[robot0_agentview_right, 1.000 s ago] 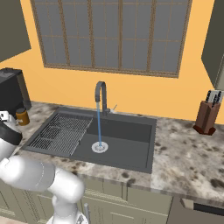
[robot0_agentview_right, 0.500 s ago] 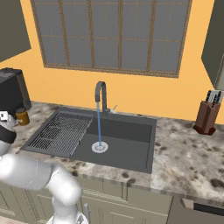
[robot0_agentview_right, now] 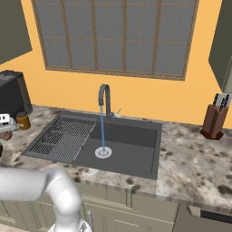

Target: Turn on the sink faucet. Then move the potato from the counter to the sink. Turn off the sink. Move the vegetable from the sink to the pot next to the stove. Finally move the pot to the front left burner.

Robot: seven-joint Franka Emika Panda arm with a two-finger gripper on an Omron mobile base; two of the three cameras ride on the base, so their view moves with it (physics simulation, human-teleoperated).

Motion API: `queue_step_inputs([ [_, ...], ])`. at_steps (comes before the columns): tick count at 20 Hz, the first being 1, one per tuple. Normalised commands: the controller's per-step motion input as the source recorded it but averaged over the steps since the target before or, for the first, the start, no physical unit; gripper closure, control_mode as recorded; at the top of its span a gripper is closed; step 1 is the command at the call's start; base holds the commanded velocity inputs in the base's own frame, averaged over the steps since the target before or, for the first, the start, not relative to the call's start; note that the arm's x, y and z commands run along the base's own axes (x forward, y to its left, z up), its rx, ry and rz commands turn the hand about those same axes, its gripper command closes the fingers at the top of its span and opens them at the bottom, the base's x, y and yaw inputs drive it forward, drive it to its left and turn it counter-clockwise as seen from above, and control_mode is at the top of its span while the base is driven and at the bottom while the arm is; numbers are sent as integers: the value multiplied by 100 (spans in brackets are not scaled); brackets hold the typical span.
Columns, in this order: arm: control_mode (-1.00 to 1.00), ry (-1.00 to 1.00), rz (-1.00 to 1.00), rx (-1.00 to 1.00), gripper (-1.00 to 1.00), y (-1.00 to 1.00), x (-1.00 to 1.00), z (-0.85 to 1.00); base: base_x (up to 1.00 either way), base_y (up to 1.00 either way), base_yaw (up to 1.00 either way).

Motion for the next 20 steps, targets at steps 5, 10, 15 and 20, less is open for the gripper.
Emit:
queue_step_inputs([
  [5, -100, 0, 2, -1, -100, 2, 9, -23, 0, 0, 0],
  [10, -100, 0, 2, 0, -100, 10, 20, -15, 0, 0, 0],
  [15, -100, 0, 3, 0, -100, 16, 25, -13, 0, 0, 0],
  [20, -100, 0, 3, 0, -100, 16, 22, -15, 0, 0, 0],
])
